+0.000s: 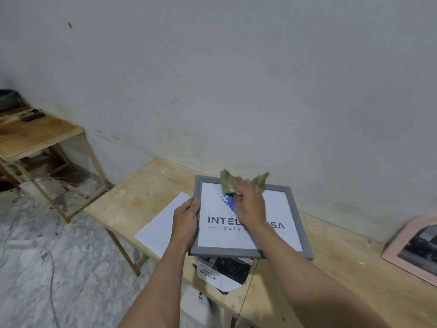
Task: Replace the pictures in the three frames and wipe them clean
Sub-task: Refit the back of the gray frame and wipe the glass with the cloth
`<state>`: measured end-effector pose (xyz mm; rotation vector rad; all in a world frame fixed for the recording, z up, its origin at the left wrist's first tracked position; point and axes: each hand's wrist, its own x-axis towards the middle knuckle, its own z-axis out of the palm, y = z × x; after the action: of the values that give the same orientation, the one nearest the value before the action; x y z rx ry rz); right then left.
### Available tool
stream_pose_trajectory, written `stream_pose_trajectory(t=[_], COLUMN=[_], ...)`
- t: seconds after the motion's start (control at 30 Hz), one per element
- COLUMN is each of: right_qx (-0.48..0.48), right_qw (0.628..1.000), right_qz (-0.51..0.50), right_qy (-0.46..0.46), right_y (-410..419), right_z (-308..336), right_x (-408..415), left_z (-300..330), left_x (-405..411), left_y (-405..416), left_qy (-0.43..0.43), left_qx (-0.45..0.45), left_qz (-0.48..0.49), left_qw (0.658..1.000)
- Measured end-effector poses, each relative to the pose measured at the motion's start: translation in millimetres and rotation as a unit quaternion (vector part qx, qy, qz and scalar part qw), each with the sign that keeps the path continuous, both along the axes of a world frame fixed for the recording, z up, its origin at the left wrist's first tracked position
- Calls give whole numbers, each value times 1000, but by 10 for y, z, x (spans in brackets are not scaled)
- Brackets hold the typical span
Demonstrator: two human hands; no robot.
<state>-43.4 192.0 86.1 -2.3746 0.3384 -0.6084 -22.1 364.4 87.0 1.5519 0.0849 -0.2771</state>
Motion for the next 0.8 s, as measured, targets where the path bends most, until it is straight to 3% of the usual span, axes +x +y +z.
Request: stream_pose_trajectory(t=[0.17,0.37,0.47,0.57,0.67,0.73,0.8], right_qx=[-43,-31,-13,34,71,16,-83], right_qw=[983,957,933,939,965,979,979], right_qz=[176,286,350,314,248,197,174], right_qy=[-2,26,80,134,39,-51,-74], right_y=[545,591,558,395,151,-49,-210], right_z=[20,-119,-111,67,411,606,688], right_x=[62,-334,-606,-590,-346,-95,101], left_z=[88,-50,-77,-83,-41,21,63], left_x=[44,176,190,133,84,35,29], left_y=[80,269,321,344,315,281,246], left_qy=[-33,-2,11,66,55,34,16], left_qx=[-19,-83,-60,-60,-22,10,5], left_qz=[16,59,69,2,-5,10,19], left_qw=[999,995,996,996,998,999,1000])
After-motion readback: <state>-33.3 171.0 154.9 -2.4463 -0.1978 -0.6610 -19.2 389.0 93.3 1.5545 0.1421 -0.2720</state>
